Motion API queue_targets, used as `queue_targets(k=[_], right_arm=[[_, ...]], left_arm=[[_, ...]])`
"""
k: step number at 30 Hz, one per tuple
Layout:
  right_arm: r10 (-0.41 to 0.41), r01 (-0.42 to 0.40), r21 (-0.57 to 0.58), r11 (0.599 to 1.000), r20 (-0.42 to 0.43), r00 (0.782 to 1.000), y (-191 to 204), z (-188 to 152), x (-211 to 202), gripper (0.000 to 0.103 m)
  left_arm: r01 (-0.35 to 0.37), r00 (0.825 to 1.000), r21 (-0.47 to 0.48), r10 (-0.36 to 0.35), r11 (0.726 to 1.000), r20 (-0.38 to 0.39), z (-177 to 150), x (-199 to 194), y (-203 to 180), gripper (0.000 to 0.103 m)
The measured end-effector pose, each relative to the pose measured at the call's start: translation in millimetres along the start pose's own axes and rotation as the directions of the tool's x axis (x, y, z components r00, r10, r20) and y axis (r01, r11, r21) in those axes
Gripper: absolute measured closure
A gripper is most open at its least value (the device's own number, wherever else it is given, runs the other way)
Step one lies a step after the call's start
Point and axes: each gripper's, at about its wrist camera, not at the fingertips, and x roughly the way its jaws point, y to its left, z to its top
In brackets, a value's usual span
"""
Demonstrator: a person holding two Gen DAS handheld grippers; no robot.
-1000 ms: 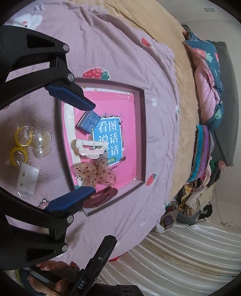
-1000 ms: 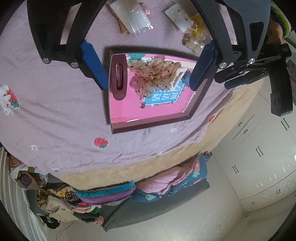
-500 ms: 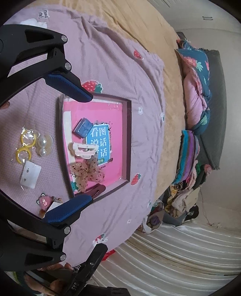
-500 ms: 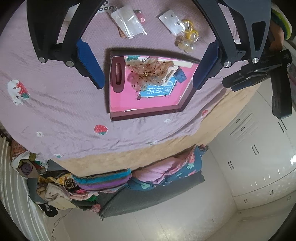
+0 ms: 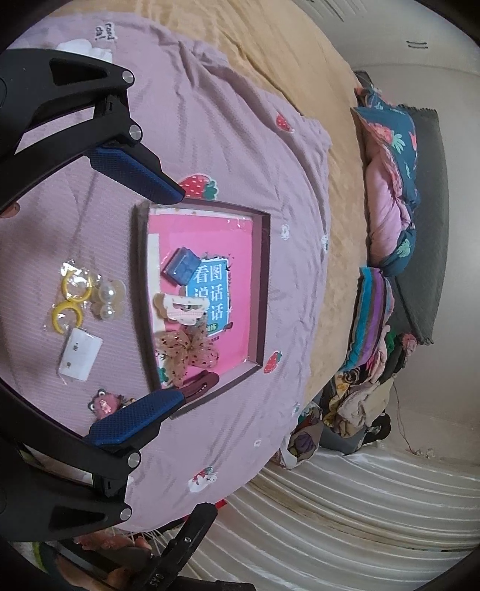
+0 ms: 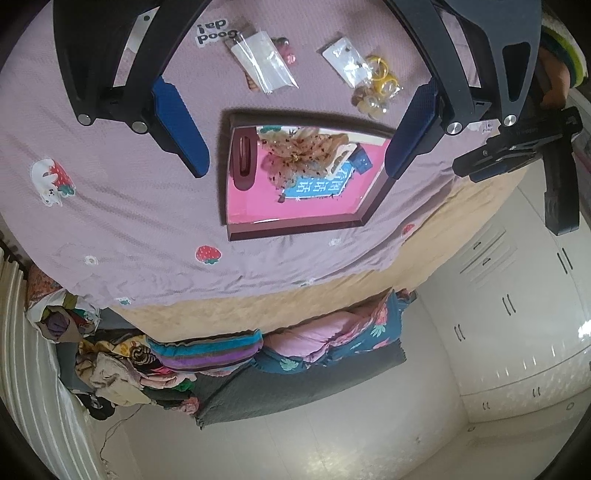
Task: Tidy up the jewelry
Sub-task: 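Reach the right tool to the clear plastic packet and grasp it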
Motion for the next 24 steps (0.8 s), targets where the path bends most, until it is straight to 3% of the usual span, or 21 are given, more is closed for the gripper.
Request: queue_targets(k=[24], right_arm=[[-0.014, 0.01, -0.047, 0.999, -0.089, 0.996, 5.7, -49.4, -2.0, 0.008]], left_arm=[[-0.022, 0.997, 0.007, 0.023, 1.0, -0.075, -52.6, 0.4, 10.0, 0.01]])
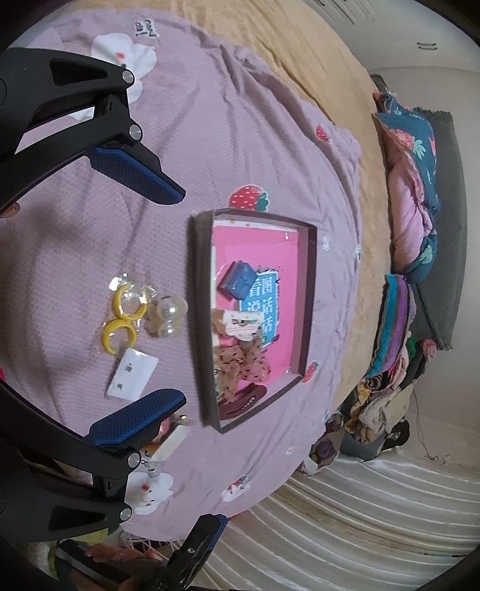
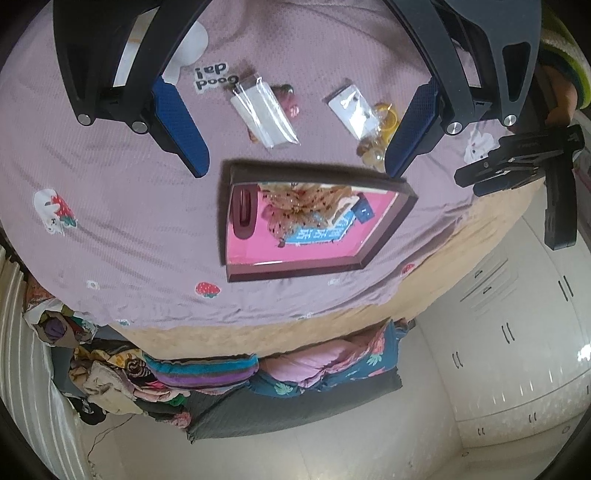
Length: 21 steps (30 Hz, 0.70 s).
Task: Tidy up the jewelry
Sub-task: 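Reach the right tool to the clear plastic packet and grasp it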
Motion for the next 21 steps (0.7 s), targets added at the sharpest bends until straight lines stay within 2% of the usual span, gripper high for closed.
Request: queue_targets(k=[10, 21], right_arm=[[-0.005, 0.004, -0.019, 1.0, -0.05, 0.999, 2.1, -17.0, 6.4, 0.008], [-0.028, 0.023, -0.046, 0.999, -0.1, 0.995, -2.0, -40.4, 14.0, 0.008]], left_arm=[[0.001, 1.0, 0.032, 0.0, 1.0, -0.03, -16.5, 4.5, -5.0, 0.01], [0.004, 0.992, 0.087, 0.007, 0.996, -0.129, -52.1, 26.5, -14.1, 0.01]])
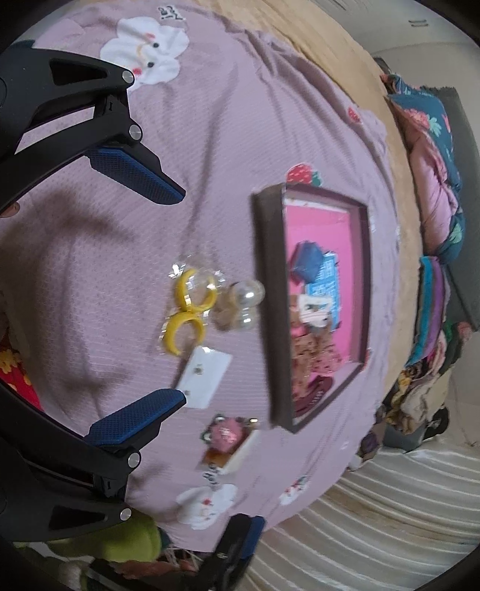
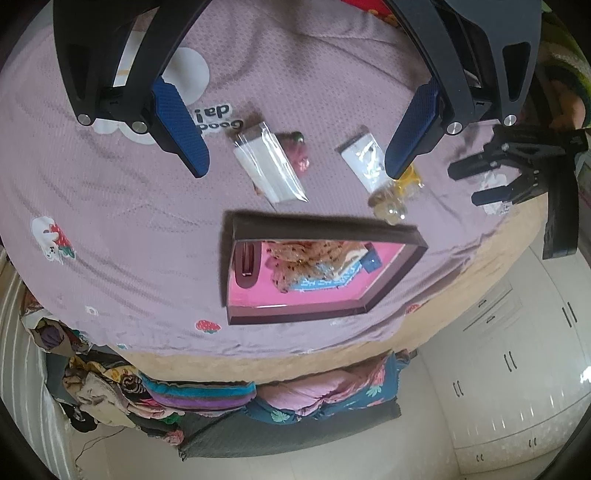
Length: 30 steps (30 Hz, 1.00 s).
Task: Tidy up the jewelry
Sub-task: 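Reach the right tool to the clear plastic packet and grasp it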
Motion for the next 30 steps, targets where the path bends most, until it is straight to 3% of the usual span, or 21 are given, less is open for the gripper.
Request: queue_targets(k=[21, 27, 29, 30], right_arm=[[-0.038, 0.034, -0.051, 0.998, -0.083, 0.996, -17.4, -8.2, 42.7, 0.009], [-0.002, -0.005, -0.05, 0.999, -0.14, 0.99, -26.7, -6.7, 66.6, 0.025], [0.012, -0.019, -0.044, 0.999, -0.158, 0.987, -29.7, -5.3, 73.9, 0.033], [0.026, -0.033, -0.044, 0.998, -0.166, 0.986, -31.2, -4.5, 77.8, 0.041]], left_arm=[[-0.001, 0.993, 0.05, 0.007, 0.999, -0.115, -6.2, 54.6, -4.8, 0.01], [0.009, 0.993, 0.071, -0.001, 0.997, -0.12, -3.3, 60.8, -9.5, 0.01], [0.011, 0.993, 0.073, -0.002, 0.997, -0.121, -1.5, 63.1, -10.3, 0.01], [0.015, 0.993, 0.073, -0.006, 0.997, -0.122, -0.7, 64.2, -10.7, 0.01]])
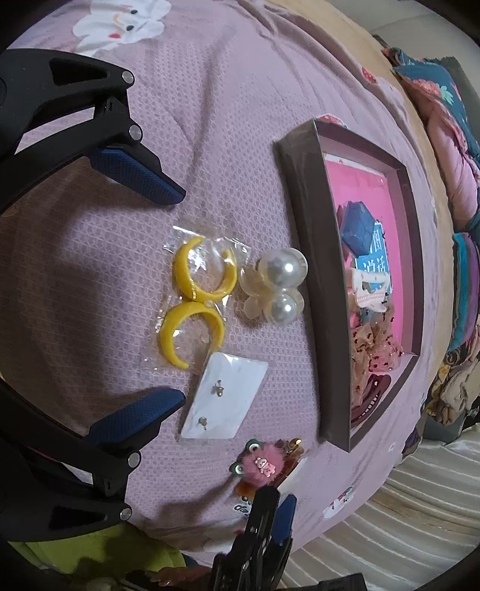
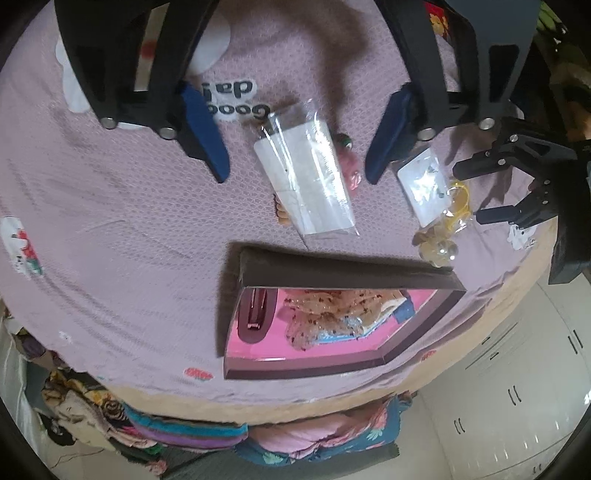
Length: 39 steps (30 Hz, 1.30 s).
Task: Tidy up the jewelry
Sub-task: 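Reach the right tool to the clear plastic packet and grasp it, then grasp the bagged yellow hoop earrings with the left tool while the right tool lifts the packet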
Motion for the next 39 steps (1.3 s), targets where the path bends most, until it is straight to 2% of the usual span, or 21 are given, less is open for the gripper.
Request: queue_targets(k=[1, 2, 7, 10, 19, 29, 39], right_arm=[[0.012, -0.012, 0.0, 1.0, -0.005, 1.0, -0.3, 1.4, 1.8, 0.05], [0.027, -0.027, 0.005, 1.0, -0.013, 1.0, -1.6, 2.0, 4.3, 0.054], [0.062, -0.062, 0.012, 0.998, 0.009, 0.998, -2.3, 0.7, 0.5, 0.061], [0.072, -0.073, 0.022, 0.997, 0.028, 0.997, -3.5, 0.5, -6.0, 0.062], [0.084, -0.091, 0.076, 0.993, 0.096, 0.992, -11.3, 1.2, -30.6, 0.063], [0.089, -0.097, 0.06, 0.993, 0.119, 0.989, 1.7, 0.8, -47.6, 0.063], [0.119, -0.12, -0.002, 0.993, 0.106, 0.987, 32.0, 4.1, -51.5, 0.063]], left_arm=[[0.004, 1.0, 0.001, -0.004, 1.0, 0.001, 1.4, 1.1, -0.3, 0.01], [0.004, 1.0, 0.001, -0.004, 1.0, -0.001, 2.8, 2.3, -0.2, 0.01], [0.014, 1.0, -0.002, -0.014, 1.0, -0.005, 7.5, 8.1, 0.6, 0.012], [0.015, 1.0, -0.01, -0.015, 1.0, -0.006, 9.7, 12.3, 2.4, 0.017], [0.028, 1.0, 0.002, -0.028, 1.0, 0.014, 11.8, 9.7, -0.6, 0.024], [0.038, 0.999, -0.009, -0.038, 0.999, 0.039, 5.8, -5.3, 3.6, 0.025], [0.017, 0.996, -0.048, -0.013, 0.999, 0.092, 3.4, -30.4, 21.3, 0.025]])
